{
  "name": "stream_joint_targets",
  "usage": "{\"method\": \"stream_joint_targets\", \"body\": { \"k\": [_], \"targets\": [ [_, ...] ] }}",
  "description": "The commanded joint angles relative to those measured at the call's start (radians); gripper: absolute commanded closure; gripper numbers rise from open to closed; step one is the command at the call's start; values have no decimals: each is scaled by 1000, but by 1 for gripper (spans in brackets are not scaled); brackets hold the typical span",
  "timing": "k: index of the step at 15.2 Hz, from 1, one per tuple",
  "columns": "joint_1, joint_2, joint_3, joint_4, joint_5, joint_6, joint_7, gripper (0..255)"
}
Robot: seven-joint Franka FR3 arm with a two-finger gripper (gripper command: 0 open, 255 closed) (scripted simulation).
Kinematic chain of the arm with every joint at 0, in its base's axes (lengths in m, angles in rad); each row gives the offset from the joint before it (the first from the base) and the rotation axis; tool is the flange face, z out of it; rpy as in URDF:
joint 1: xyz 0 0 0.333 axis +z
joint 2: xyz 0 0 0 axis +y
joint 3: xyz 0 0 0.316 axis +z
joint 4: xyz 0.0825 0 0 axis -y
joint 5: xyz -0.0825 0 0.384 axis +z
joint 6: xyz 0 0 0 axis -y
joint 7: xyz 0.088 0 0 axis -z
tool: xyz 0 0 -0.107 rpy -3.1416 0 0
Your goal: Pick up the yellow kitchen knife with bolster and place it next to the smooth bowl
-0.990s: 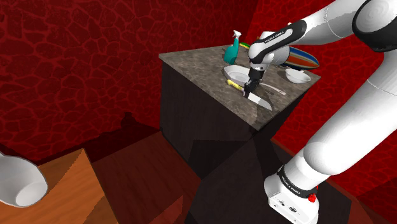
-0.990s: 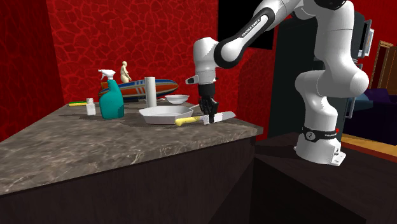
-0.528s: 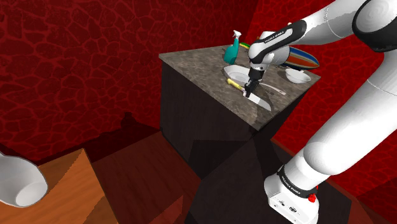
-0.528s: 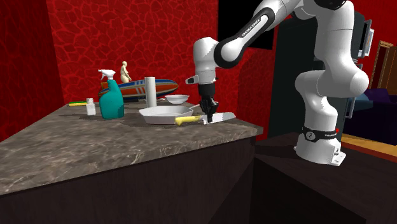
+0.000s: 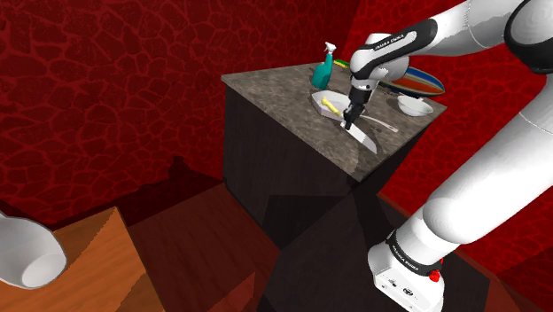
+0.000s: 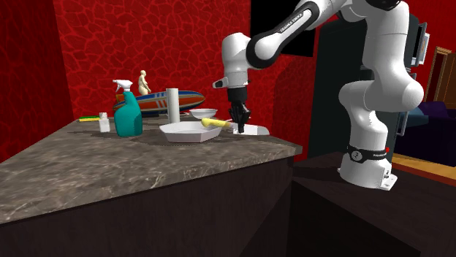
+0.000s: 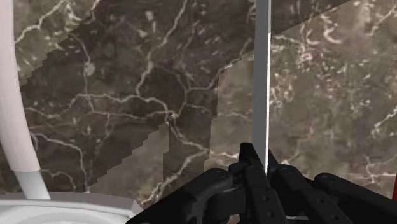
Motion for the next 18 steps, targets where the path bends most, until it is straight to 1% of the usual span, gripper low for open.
{"method": "stream_joint_targets", "body": {
  "k": [1, 18],
  "targets": [
    [-1, -17, -1, 12, -7, -28, 2, 255],
    [2, -112, 12, 152, -36, -258, 23, 255]
  ]
}}
